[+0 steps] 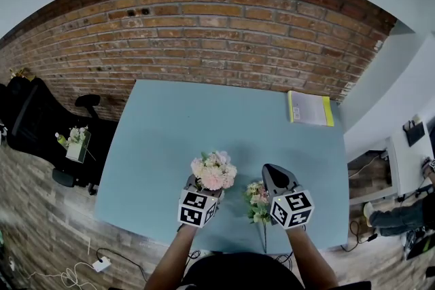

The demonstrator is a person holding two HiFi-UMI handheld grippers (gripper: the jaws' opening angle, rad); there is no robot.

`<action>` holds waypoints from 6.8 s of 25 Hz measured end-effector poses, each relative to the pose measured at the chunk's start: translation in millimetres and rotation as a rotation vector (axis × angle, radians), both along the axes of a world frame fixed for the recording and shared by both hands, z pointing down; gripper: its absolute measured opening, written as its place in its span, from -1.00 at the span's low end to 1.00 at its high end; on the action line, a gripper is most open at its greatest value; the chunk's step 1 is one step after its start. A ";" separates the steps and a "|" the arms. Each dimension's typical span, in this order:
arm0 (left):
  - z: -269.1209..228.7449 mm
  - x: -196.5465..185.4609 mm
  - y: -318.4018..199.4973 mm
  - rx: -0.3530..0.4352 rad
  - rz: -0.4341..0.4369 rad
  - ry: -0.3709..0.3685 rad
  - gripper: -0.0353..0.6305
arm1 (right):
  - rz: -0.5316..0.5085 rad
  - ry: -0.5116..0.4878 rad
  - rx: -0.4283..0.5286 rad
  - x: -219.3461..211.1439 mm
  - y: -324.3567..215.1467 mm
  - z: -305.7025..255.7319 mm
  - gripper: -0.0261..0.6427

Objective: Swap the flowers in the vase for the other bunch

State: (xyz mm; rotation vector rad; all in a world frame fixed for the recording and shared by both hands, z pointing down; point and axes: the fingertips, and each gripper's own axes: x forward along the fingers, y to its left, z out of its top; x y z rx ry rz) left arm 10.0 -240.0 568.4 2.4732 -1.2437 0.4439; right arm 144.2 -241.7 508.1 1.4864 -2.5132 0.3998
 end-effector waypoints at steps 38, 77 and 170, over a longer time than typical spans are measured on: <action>-39.9 -1.0 11.2 0.083 -0.002 0.010 -0.48 | 0.033 -0.019 0.019 9.4 22.1 -12.7 -0.90; -144.0 -32.2 68.0 0.286 0.017 0.018 -0.48 | -0.008 -0.020 0.076 -38.3 84.4 -35.3 -0.90; 63.7 -199.2 77.9 -0.182 -0.244 -0.112 -0.48 | -0.253 0.059 -0.116 -181.9 49.7 37.1 -0.90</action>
